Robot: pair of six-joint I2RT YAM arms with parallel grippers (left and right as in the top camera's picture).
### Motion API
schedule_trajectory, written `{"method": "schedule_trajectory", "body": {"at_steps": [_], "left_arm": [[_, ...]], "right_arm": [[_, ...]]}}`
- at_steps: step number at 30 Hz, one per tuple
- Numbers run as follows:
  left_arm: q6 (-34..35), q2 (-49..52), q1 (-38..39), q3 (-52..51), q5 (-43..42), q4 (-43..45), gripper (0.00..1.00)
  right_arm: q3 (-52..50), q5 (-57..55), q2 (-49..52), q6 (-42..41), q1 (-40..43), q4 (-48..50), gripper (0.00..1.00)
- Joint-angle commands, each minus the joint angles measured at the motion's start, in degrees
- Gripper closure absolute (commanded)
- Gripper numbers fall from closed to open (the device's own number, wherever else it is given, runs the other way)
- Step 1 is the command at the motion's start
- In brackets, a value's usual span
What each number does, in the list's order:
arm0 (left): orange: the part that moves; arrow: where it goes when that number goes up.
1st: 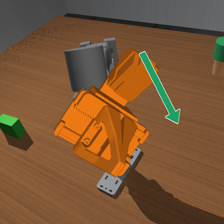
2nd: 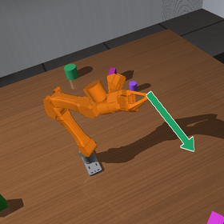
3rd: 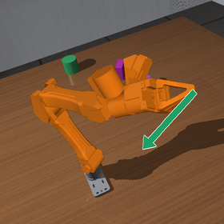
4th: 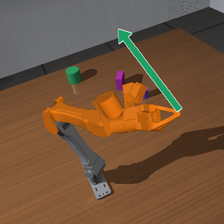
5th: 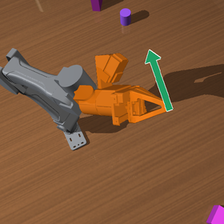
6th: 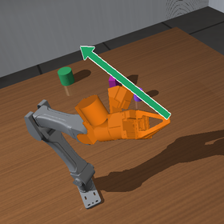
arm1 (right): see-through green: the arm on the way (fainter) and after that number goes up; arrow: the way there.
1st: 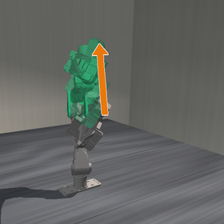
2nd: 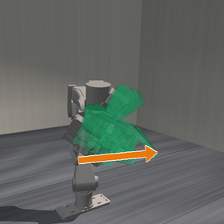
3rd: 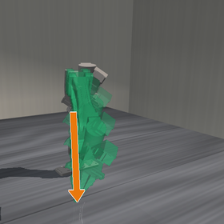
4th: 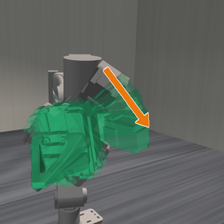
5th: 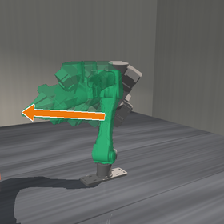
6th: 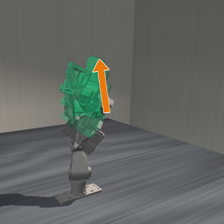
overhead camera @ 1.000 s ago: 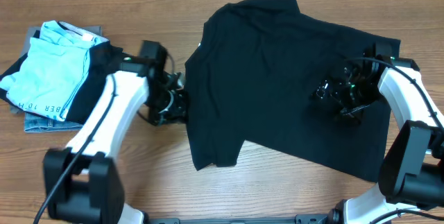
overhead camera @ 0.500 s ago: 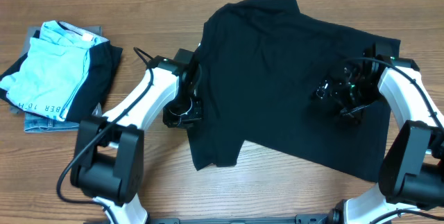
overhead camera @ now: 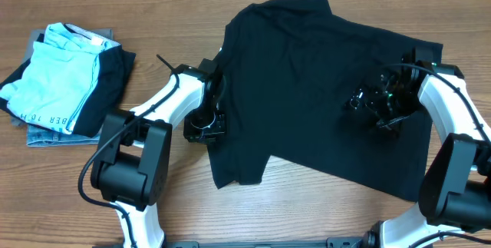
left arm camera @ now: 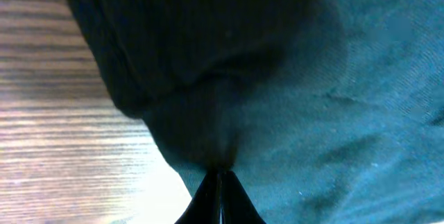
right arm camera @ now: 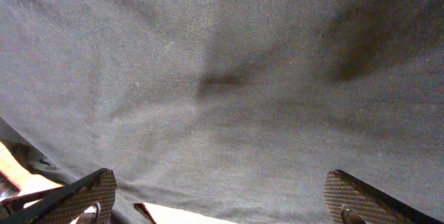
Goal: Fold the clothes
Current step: 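Hold the shirt with both grippers, left pulling its left side outward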
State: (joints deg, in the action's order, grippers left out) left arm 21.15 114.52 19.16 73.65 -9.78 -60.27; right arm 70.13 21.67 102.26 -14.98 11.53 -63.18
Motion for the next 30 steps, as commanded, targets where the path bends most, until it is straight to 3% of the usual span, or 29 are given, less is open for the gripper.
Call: {"method": "schedule_trajectory", "body": {"at_steps": [1, 9, 15, 20, 30], "left_arm": [[1.4, 1.3, 0.4, -1.0, 3.5, 0.7, 0.96], [1.4, 1.3, 0.4, -8.1, 7.3, 7.3, 0.96], [1.9, 1.3, 0.3, -8.7, 17.9, 3.9, 0.96], [6.1, 1.3, -0.7, -8.7, 24.4, -1.2, 0.96], [6.5, 0.9, -1.3, -4.7, 22.8, -6.1, 0.96]], "right_arm": [[1.2, 0.3, -1.6, 0.0, 0.0, 0.1, 0.00], [1.2, 0.3, -1.6, 0.0, 0.0, 0.1, 0.00], [1.2, 0.3, -1.6, 0.0, 0.0, 0.1, 0.00], [1.2, 0.3, -1.6, 0.0, 0.0, 0.1, 0.00], [1.2, 0.3, -1.6, 0.0, 0.0, 0.1, 0.00]]}}
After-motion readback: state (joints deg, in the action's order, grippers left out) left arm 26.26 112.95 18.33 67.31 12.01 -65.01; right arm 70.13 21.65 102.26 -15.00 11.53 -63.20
